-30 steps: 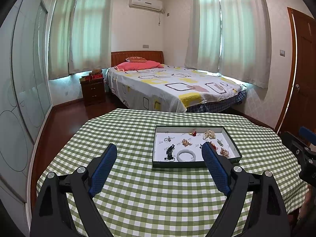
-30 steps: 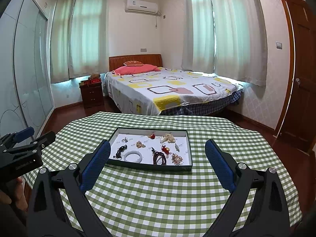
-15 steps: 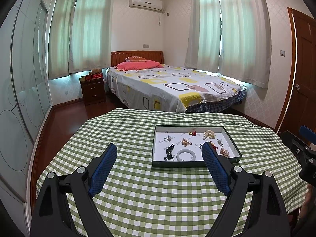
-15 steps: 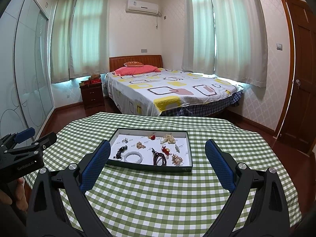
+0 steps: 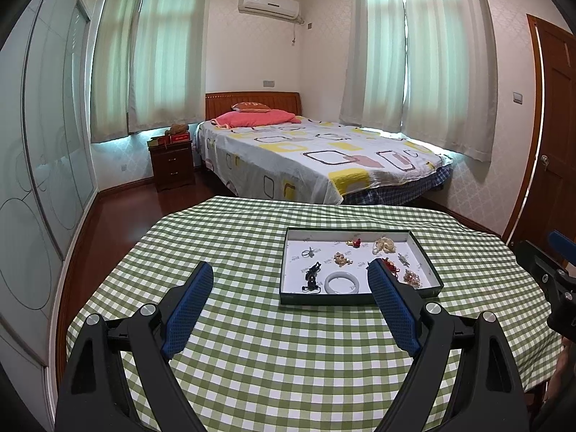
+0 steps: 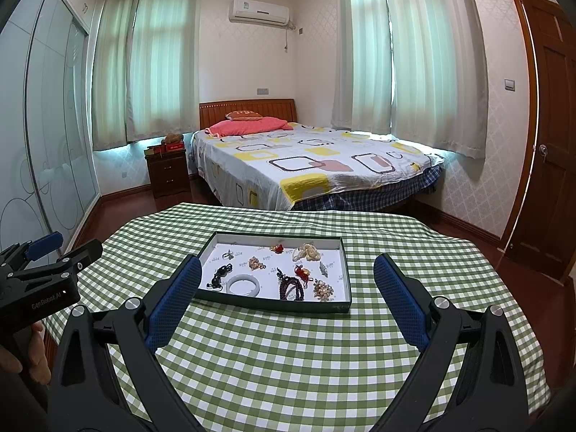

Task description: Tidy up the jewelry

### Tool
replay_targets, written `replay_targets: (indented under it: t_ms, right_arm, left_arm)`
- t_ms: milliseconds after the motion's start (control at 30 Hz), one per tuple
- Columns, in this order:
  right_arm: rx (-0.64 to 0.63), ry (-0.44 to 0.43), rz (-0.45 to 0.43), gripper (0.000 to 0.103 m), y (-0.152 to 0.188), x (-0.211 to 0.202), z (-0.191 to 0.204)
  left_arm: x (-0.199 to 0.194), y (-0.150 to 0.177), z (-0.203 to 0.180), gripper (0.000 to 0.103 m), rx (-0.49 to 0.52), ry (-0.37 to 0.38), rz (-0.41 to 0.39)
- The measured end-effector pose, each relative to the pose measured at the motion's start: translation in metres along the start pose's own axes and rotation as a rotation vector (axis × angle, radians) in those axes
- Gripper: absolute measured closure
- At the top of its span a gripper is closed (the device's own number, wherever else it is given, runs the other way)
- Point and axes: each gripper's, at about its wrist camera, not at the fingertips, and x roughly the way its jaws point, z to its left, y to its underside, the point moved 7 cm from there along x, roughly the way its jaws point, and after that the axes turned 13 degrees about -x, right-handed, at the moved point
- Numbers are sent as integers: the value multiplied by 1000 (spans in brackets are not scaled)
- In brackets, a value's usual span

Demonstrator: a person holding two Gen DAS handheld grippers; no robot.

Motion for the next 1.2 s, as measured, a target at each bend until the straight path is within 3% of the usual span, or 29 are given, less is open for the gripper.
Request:
replay_targets:
  t_ms: [467, 867, 1200]
  right_arm:
    - [0, -1, 3, 9, 1, 1, 1]
    - [-8, -8, 15, 9, 7, 4, 3]
    - [-12, -13, 28, 9, 10, 9, 5]
  left_arm:
    - [-4, -1, -4, 18, 24, 17, -7]
    - [5, -4, 6, 18, -30, 27, 8]
    - [16, -2, 18, 18, -41, -29, 0]
